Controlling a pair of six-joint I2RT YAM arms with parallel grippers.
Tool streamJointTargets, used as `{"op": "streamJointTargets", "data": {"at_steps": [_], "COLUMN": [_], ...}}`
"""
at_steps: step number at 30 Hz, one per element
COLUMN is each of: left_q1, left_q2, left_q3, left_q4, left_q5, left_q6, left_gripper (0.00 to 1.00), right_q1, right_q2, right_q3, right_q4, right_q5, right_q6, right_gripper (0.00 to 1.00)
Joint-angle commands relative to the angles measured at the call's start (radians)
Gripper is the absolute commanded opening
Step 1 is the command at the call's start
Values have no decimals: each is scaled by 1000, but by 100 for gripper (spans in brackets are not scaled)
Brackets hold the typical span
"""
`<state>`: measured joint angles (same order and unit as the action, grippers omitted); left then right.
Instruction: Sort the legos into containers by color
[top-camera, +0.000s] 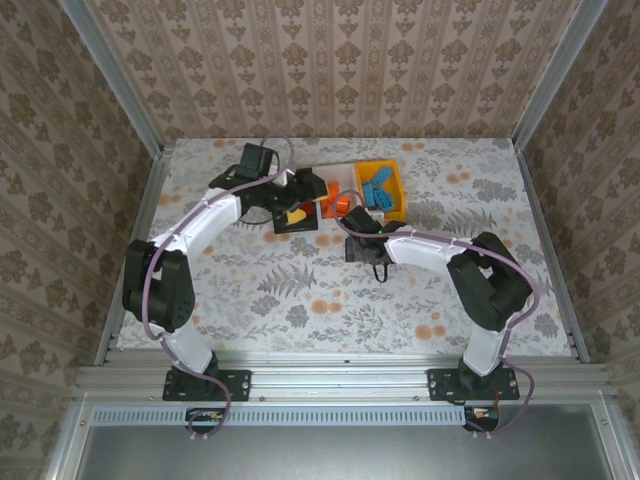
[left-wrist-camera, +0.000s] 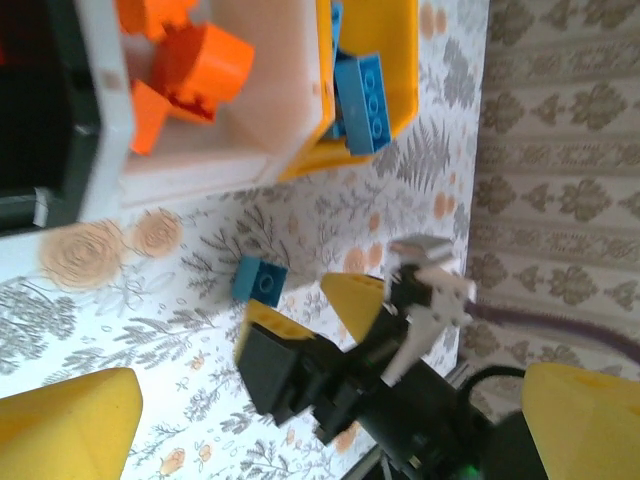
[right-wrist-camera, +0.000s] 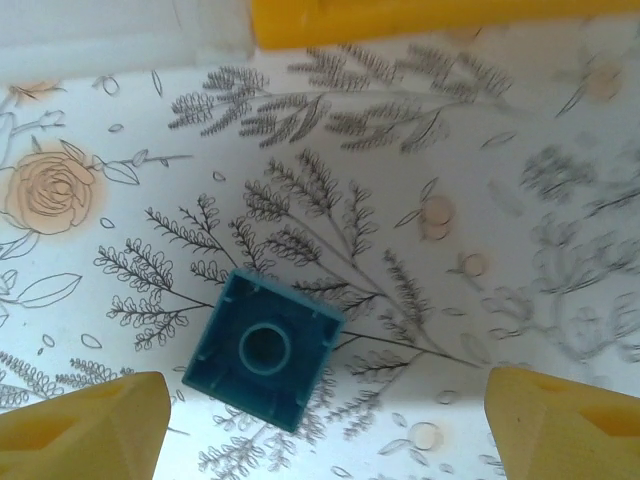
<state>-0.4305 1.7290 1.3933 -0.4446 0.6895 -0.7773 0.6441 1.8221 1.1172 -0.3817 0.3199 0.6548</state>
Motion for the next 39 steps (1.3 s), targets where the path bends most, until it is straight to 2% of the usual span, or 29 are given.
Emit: {"op": "streamJointTargets", "data": {"at_steps": [1, 6, 9, 11, 14, 16, 20, 26, 31, 35, 39], "left_q1": [5, 10, 15, 19, 24, 26, 28, 41, 49, 56, 85], "left_q2": [13, 18, 18, 18, 21, 23, 26, 23, 19, 19, 26], "left_q3": [6, 13, 13, 13, 13, 12, 14, 13, 15, 13, 14], "left_q4": [-26, -39, -40, -40, -39, -38, -36, -33, -32, -37, -41], "left_q5": [-2, -11, -10, -10, -8, -7, -4, 2, 6, -10, -12], "left_q6": [25, 33, 35, 35, 32, 30, 30, 26, 26, 32, 33], "left_gripper": [99, 99, 99, 99, 99, 99, 99, 99, 99, 99, 99], "right_q1": [-1, -2, -1, 0, 0, 0, -1, -1, -27, -111, -192], "right_q2": [53, 91, 109, 119, 127, 112, 61, 1, -35, 26, 156], "right_q3": [5, 16, 35, 47, 81, 94, 98, 113, 207, 346, 524], "right_q4": [68, 87, 83, 86, 73, 64, 52, 44, 16, -7, -74], "right_q5": [-80, -31, 19, 45, 65, 86, 137, 149, 218, 204, 113], "right_q6": [105, 114, 103, 95, 49, 8, -53, -107, -208, -274, -300], "right_gripper": [83, 75, 60, 46, 33, 28, 27, 28, 28, 28, 28]}}
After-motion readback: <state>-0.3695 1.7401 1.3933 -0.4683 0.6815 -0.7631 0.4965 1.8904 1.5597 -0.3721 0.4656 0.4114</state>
